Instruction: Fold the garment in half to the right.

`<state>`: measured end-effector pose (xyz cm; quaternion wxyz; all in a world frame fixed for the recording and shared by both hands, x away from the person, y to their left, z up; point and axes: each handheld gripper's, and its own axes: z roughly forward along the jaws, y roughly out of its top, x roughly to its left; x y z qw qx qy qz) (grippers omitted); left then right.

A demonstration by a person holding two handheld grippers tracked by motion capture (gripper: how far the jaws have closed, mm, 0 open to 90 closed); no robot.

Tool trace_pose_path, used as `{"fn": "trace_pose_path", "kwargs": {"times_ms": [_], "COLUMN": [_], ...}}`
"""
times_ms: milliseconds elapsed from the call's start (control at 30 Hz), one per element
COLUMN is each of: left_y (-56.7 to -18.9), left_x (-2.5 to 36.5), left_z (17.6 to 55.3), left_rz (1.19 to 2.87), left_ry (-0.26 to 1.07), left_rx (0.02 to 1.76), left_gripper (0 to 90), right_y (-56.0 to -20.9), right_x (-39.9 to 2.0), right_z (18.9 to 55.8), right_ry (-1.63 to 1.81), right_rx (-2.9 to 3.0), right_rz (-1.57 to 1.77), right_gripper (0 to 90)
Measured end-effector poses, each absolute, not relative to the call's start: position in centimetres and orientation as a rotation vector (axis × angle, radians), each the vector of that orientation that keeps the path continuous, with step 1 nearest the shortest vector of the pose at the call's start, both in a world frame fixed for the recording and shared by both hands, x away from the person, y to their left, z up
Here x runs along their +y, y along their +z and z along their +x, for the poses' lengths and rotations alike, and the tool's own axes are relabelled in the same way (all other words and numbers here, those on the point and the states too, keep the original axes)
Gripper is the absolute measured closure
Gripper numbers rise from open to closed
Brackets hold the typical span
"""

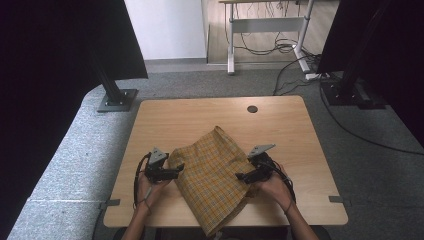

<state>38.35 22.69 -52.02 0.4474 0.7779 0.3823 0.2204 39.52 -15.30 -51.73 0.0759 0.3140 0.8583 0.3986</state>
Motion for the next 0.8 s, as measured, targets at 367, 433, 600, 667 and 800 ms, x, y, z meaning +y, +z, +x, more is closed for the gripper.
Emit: {"fn": "trace_pose_path", "kwargs": {"times_ms": [367, 433, 600, 667, 800], "left_y": [-53.9, -54.1, -54.7, -55.0, -55.0], "left_x": [21.2, 21.2, 21.5, 21.7, 21.7], "left_z": [39.6, 39.7, 39.9, 40.0, 40.0], "left_rz": [2.088, 2.085, 2.095, 2.078, 2.073], "left_ry": [0.476, 0.465, 0.463, 0.440, 0.441], "left_rx": [0.959, 0.979, 1.015, 1.029, 1.025], "left_gripper": [19.1, 19.3, 19.3, 19.3, 19.5], "right_y": [-50.1, -50.7, -54.2, -54.5, -55.0], "right_x": [-8.1, -7.6, -9.1, -10.0, -11.0], "right_z": [43.2, 43.8, 45.6, 45.4, 45.1], "right_ry": [1.271, 1.238, 1.165, 1.166, 1.225], "right_rx": [2.672, 2.690, 2.702, 2.679, 2.643], "right_rz": [0.684, 0.685, 0.790, 0.800, 0.818], "right_gripper": [8.1, 8.2, 12.7, 15.6, 15.7]}}
